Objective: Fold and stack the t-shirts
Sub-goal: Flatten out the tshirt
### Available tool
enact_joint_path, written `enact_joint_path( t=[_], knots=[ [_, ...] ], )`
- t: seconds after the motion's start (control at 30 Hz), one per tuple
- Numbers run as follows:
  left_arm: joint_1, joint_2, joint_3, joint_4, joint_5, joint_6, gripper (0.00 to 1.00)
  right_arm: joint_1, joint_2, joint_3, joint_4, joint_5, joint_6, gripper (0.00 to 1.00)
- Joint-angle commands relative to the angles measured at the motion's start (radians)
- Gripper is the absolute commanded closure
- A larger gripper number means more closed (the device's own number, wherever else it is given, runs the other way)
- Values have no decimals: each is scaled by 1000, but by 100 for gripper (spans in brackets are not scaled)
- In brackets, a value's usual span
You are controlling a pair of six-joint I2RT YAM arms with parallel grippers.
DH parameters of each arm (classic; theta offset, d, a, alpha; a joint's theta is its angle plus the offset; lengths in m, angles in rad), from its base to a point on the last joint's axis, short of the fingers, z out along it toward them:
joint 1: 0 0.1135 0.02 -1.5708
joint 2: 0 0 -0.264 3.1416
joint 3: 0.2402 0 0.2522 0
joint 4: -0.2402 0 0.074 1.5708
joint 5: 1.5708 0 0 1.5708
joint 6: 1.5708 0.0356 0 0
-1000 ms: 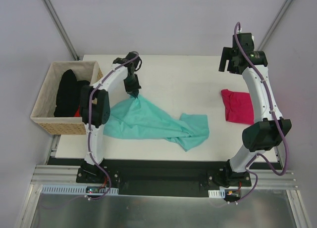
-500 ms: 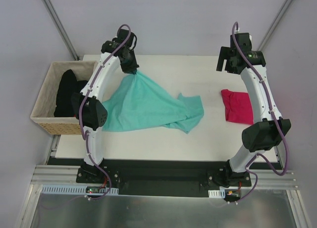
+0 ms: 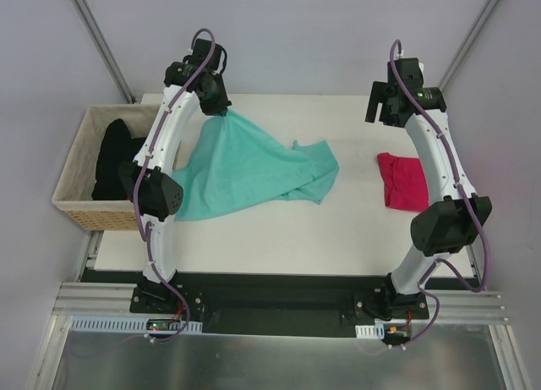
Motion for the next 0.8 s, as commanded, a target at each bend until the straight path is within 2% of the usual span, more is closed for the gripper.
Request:
enact_joint_path(
  t=[0.0,0.1,0.13,0.17,0.33,0.5,0.77],
  knots=[
    [13,15,58,-20,-19,23,100,16,18,-30,53,-29,37,3],
    [19,21,53,-20,-8,25,100,27,40,-94,79,-69,68,18],
    [19,21,53,-18,-8,25,100,36,52,-111,84,-73,78,27],
    [21,18,56,-17,-8,29,100,39,53,-149,87,-72,95,29],
    [21,7,56,-2,-4,40,100,84,11,-324,182,-86,210,30],
    [21,9,30,1,29,35,100,165,-34,-484,234,-29,302,30],
    [19,4,-20,9,49,43,100,311,-17,-550,233,48,356,25]
  ],
)
